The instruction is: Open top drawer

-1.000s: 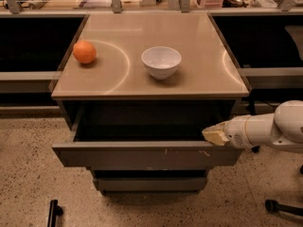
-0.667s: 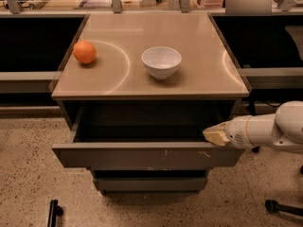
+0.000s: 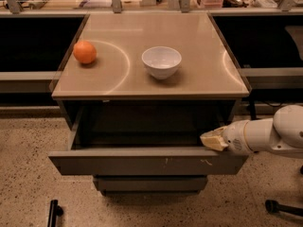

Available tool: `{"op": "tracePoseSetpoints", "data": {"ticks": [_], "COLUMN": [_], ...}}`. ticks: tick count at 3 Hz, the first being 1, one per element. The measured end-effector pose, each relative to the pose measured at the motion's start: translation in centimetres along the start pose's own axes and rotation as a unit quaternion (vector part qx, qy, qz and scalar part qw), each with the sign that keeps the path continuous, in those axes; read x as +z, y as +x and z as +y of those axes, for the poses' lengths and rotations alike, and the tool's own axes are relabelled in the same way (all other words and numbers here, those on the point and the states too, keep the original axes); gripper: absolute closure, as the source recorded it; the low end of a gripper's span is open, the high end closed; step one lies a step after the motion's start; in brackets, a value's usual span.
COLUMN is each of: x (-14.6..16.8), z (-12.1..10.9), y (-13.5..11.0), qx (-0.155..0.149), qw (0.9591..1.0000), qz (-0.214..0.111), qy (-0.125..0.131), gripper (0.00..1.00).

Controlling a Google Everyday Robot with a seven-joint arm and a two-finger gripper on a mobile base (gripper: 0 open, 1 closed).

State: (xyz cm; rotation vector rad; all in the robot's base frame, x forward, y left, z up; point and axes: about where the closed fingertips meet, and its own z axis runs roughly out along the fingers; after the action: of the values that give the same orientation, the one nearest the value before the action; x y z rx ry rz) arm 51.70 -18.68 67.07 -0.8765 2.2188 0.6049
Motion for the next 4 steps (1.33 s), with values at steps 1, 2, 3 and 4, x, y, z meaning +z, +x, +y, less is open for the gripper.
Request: {"op": "tracePoseSetpoints", "data": {"ticks": [1, 2, 3, 4], "x": [-1.2, -4.3, -4.3, -4.3], "z": [0.5, 1.1, 1.1, 1.1], "y": [-0.2, -2.3, -2.4, -2.4], "qx": [-0.002, -0.035, -0.036, -0.036], "qw": [0.9997, 0.997, 0.997, 0.997], "qz": [-0.015, -0.041, -0.041, -0.041], "qy": [0.019, 0.055, 0.055, 0.055], "gripper": [1.0, 1.0, 1.0, 0.82]}}
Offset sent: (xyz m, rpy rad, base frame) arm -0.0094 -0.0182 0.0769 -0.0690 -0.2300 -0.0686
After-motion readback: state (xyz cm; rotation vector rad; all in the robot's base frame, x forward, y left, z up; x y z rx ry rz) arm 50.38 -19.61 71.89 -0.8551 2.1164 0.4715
